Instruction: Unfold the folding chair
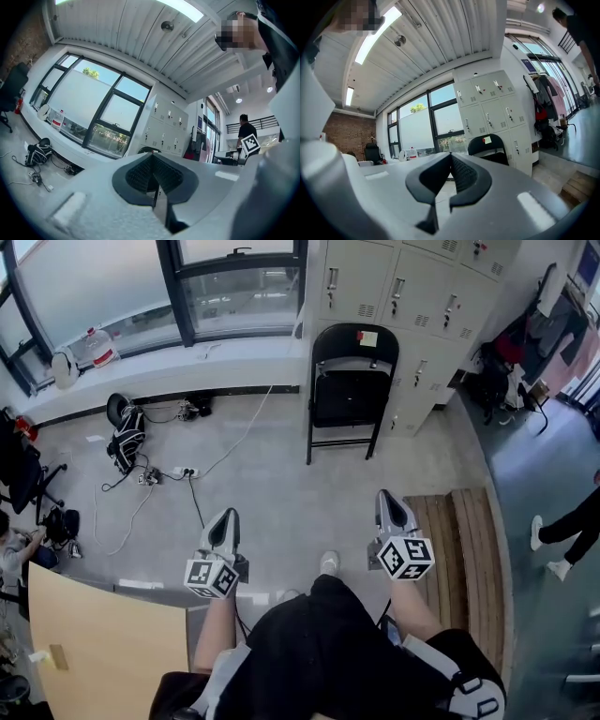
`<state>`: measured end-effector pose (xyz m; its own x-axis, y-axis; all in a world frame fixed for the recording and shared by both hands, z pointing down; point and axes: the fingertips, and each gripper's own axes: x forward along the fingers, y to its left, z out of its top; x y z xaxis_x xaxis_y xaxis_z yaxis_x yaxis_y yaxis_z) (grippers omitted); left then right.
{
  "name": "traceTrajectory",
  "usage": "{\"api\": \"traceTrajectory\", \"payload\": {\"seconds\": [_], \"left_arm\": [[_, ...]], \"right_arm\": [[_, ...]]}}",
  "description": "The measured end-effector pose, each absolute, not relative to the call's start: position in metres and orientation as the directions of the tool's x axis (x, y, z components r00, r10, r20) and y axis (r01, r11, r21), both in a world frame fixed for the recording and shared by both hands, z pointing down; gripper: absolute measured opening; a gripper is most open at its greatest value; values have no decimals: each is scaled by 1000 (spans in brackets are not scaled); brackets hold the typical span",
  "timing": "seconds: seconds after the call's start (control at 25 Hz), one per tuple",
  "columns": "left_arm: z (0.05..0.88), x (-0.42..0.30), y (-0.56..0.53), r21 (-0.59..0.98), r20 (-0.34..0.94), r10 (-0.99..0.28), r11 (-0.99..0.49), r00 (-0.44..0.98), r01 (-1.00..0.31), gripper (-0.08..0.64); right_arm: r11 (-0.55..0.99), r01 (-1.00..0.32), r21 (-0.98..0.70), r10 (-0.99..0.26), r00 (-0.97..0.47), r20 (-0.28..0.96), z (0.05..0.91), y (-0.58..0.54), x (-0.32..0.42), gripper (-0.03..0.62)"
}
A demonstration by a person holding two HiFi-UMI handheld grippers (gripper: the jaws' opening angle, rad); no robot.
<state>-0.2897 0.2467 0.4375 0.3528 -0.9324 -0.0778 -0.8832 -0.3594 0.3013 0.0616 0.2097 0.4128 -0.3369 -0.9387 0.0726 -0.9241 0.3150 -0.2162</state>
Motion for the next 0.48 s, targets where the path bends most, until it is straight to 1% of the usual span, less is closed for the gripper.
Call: {"api": "traceTrajectory", "payload": {"seconds": [0.12, 0.24, 0.32, 0.48], "left_arm": [[438, -287, 234, 303, -71, -931, -363, 359, -881, 0], [439, -286, 215, 260, -57, -931, -363, 361, -895, 0], [436, -286, 197, 231, -58, -931, -363, 360, -903, 0], [425, -288, 151, 228, -88, -934, -356, 345, -906, 0]], "right_arm": [[305, -926, -222, -938, -333, 98, 421, 190, 64, 6], [297, -928, -226, -937, -329, 116, 429, 156, 64, 6], [296, -926, -234, -938, -328, 115, 430, 130, 63, 6], [323, -921, -216, -931, -351, 102, 426, 71, 55, 6]]}}
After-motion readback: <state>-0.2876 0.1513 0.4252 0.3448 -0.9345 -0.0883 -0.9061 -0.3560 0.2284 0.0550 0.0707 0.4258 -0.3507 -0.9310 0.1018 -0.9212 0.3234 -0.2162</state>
